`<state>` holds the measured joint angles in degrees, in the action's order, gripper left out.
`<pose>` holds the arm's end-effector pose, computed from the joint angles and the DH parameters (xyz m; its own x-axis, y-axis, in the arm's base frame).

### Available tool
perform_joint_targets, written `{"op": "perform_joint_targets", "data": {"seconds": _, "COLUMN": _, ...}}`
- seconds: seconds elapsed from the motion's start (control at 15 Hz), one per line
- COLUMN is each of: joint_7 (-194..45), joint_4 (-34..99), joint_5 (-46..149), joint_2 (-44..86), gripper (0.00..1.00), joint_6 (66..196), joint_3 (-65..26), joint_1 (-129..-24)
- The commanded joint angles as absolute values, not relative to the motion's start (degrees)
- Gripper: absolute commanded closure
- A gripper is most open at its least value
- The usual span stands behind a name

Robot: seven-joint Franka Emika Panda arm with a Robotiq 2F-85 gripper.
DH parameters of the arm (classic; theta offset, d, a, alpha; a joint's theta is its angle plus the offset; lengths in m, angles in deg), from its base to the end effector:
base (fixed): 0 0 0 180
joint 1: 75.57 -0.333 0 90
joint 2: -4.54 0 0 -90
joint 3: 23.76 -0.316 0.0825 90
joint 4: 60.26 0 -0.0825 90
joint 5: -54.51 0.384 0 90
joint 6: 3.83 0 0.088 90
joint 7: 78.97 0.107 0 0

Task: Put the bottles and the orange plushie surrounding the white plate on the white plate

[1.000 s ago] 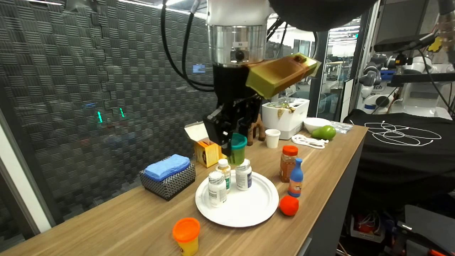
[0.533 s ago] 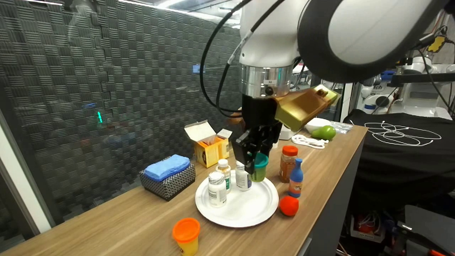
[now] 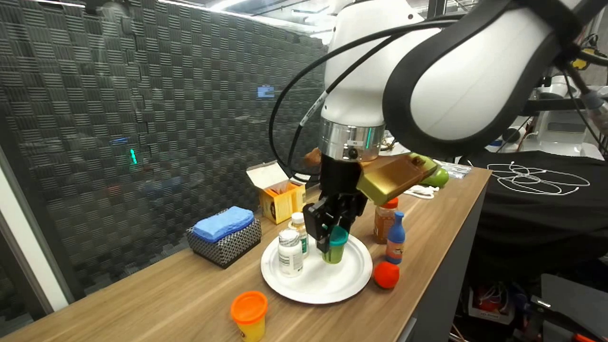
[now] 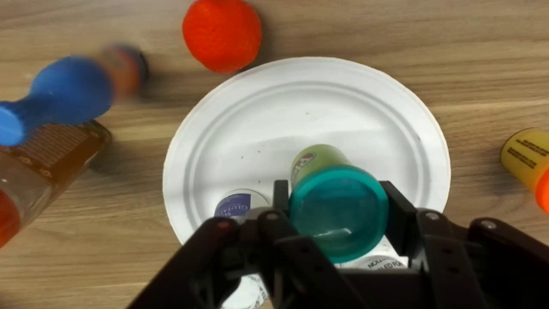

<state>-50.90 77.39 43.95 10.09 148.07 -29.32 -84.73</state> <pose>0.4935 0.1350 0.2890 0.9818 -0.0750 0.1746 -0.0799 -0.9966 0.0209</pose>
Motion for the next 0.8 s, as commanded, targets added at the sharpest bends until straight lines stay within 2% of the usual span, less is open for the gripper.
{"op": "perform_joint_targets", "data": {"seconds": 0.0, "joint_7": -54.99, "joint_4": 75.76, "joint_5": 49.24, "joint_2": 13.24, "gripper": 0.72, "joint_6": 150.27, "joint_3": -29.69, "joint_1": -84.42}}
{"op": "perform_joint_targets", "data": {"seconds": 0.73, "joint_7": -58.3, "joint_4": 69.77, "joint_5": 53.19, "joint_2": 19.72, "gripper": 0.72, "joint_6": 149.71, "joint_3": -29.66, "joint_1": -85.31}}
